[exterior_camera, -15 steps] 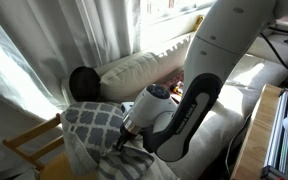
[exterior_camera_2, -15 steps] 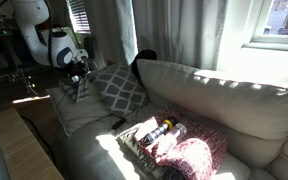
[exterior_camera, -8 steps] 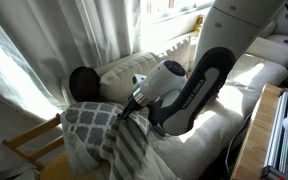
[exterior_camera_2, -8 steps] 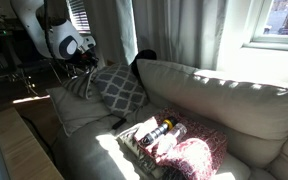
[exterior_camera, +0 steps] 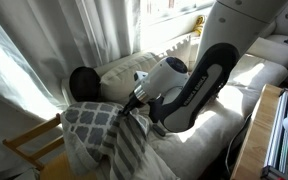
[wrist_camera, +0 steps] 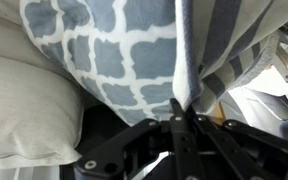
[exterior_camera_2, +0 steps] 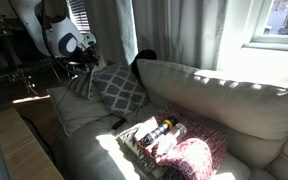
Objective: Put the towel on the backrest of the chair
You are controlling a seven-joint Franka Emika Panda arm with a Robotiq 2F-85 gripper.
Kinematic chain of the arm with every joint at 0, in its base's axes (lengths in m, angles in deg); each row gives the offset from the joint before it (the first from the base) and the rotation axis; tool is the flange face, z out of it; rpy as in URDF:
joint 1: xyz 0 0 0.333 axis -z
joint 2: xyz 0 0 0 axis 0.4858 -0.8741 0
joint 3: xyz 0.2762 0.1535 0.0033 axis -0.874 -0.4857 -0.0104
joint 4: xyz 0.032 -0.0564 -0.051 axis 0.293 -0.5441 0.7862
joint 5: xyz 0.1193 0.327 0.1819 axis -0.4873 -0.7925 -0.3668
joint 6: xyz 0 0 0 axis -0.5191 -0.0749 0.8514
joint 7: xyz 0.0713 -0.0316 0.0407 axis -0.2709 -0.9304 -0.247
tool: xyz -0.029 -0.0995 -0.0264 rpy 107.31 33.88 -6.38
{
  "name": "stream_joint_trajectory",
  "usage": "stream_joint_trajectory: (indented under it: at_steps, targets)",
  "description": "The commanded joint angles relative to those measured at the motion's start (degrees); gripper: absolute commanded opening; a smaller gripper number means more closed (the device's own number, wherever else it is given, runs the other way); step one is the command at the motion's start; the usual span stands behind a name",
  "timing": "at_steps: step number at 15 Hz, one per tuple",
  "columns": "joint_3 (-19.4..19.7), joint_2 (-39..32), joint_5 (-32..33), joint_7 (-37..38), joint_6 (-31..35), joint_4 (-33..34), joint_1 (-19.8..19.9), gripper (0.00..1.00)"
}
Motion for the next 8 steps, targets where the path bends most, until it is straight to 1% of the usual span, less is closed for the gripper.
stream_joint_trajectory:
  at_steps: [1,5,6,8]
  targets:
    - [4.40,3.36,-1.70,-1.90,2.11,-1.65,-0.24,0.01]
    - [8.03,7.16,-2.04,-5.00,4.32,-2.32,1.17,0.01]
    - [9.66,8.03,-0.98,-4.30,4.51,-2.24,1.01,0.01]
    - [11.69,9.22,-0.89,-5.16,4.93,-1.69,1.32,0.01]
